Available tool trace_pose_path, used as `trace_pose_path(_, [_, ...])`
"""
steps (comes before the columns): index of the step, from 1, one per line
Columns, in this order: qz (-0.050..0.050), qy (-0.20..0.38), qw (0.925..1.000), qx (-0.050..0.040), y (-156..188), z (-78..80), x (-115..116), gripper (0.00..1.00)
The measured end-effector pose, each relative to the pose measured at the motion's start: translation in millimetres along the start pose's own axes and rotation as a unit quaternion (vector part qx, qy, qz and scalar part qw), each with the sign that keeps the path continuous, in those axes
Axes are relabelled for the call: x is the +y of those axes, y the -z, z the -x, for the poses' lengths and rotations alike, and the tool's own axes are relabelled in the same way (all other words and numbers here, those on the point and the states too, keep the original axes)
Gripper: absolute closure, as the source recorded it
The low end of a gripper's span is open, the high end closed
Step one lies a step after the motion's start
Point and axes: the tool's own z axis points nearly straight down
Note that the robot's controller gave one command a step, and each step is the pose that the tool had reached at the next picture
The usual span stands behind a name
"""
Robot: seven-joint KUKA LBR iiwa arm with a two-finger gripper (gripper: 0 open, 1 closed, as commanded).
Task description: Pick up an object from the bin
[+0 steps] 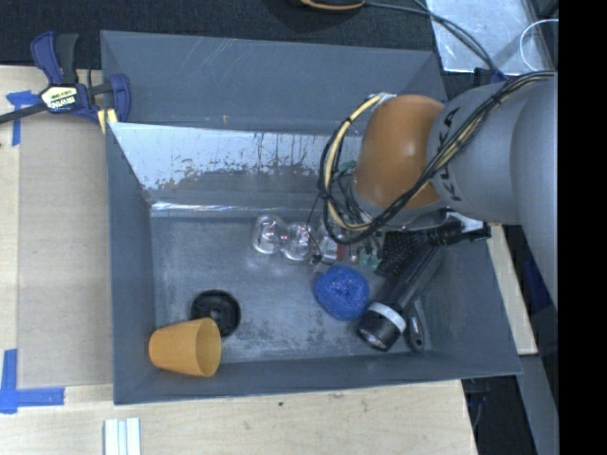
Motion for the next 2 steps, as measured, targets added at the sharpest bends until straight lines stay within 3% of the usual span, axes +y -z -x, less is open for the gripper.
trace_pose_path(1, [-0.001, 0.0, 1.0, 0.0041, 10, -2.1, -1, 1.0])
trace_pose_path(2, [0.0, 0.0, 1.0, 0.0005, 38, -0.2, 0, 1.0])
